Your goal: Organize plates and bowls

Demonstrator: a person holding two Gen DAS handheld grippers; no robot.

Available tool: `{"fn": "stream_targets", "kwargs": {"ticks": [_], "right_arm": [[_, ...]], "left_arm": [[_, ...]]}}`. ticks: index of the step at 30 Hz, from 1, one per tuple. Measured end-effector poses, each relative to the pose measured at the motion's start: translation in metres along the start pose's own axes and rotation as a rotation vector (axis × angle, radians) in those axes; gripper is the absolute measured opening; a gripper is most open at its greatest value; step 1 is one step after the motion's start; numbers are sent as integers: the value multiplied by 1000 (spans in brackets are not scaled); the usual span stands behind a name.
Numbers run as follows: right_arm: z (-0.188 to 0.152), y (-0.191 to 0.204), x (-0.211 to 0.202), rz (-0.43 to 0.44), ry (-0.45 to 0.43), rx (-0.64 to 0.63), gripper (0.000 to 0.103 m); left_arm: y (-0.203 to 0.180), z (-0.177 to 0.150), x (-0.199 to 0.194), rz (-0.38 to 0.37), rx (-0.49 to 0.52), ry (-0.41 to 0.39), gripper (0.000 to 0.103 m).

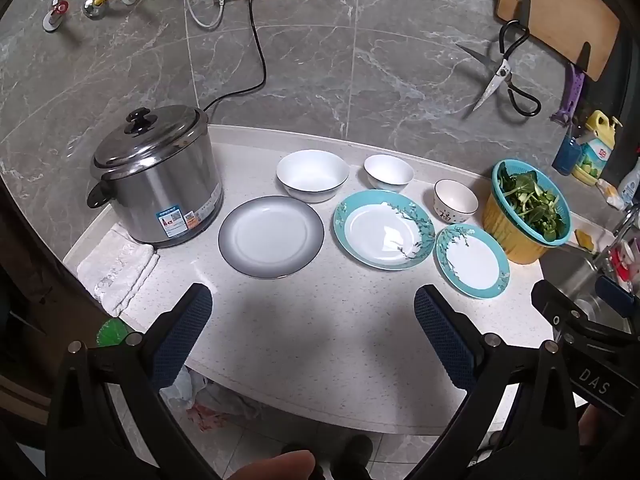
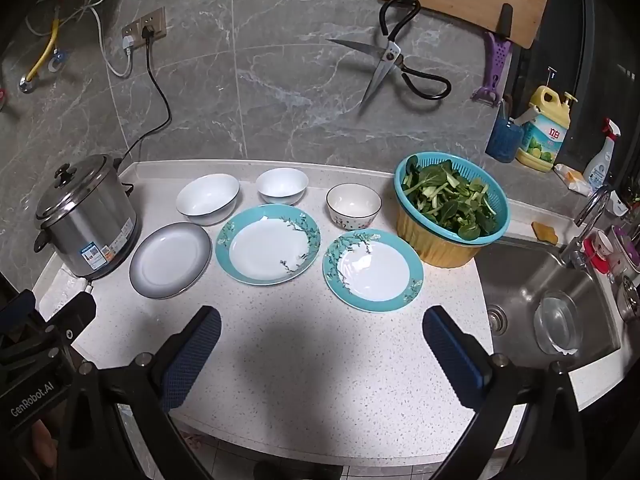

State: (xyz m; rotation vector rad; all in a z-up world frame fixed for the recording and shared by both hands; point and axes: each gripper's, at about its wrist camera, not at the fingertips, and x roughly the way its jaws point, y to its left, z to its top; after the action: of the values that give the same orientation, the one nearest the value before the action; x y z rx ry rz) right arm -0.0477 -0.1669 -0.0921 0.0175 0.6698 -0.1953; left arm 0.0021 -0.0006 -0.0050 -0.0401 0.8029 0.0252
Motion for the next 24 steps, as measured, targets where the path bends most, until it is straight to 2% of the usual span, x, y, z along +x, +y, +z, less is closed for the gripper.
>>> {"fn": "stream_targets", "kwargs": {"ticks": [24], "right_arm": [[-1,-5,2,0,1,1,103]], "left_arm": [[-12,2,3,-6,1,5,103]]}}
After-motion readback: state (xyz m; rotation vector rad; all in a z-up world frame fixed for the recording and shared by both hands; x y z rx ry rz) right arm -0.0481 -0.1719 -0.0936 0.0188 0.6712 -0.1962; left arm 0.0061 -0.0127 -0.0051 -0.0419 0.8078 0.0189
